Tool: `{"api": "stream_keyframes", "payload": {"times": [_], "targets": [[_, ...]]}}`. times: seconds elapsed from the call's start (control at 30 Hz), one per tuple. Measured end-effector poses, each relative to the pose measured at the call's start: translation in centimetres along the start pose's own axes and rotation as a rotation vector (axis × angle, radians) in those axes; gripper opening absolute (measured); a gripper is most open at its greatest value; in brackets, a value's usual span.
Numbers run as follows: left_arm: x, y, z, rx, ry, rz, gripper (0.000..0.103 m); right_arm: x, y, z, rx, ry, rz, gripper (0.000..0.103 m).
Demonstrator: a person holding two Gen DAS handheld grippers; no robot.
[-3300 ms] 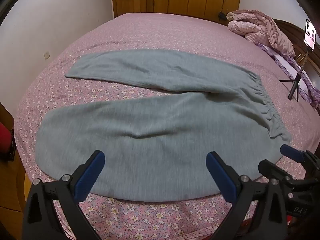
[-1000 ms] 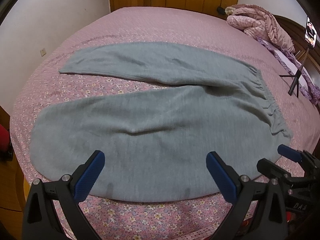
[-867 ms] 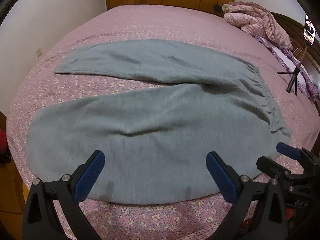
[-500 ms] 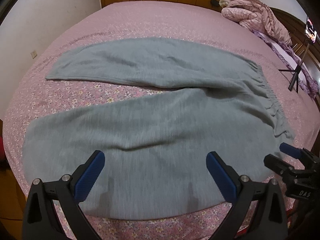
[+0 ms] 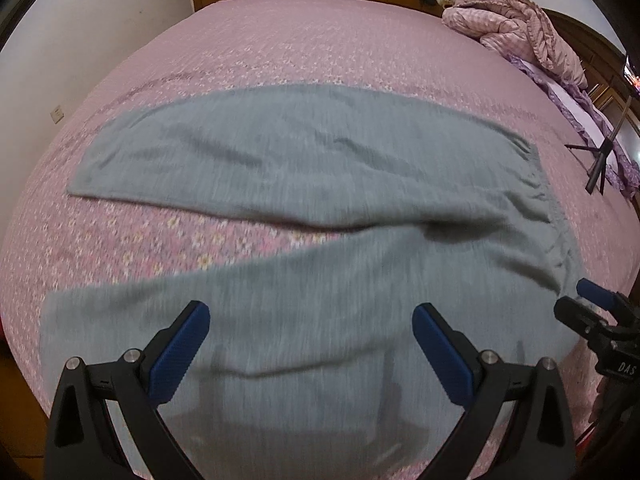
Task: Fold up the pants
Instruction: 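Lower both grippers to the sweatpants and close them on the fabric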
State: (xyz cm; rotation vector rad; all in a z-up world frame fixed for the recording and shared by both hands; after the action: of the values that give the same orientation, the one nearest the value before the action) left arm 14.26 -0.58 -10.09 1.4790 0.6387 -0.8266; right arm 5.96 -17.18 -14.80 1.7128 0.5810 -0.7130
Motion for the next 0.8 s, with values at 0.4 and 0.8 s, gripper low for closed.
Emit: {"api": "stream_keyframes", "payload": {"times": [0.4, 0.8], "targets": [[3.7, 7.1, 2.2, 0.063, -0.045, 0.033, 0.103, 3.0, 8.1, 2.9, -0.072, -0.084, 0.066, 0.103], [9.5, 13.6, 2.2, 0.126, -0.031, 0.025, 0.103, 7.8, 13.2, 7.5, -0.065, -0.141, 0.031, 0.103]]}}
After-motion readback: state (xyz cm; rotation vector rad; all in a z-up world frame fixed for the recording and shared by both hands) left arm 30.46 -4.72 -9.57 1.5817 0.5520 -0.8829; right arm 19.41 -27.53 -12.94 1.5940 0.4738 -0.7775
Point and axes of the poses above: each gripper's, at about its wrist camera, not at the fingertips, and x roughly the way its jaws point, z to its right, y to its top, the point moved 9 cm from there along x, roughly the way its jaws point, and after that the axes turned 9 degrees about z, right-handed, at the moved point
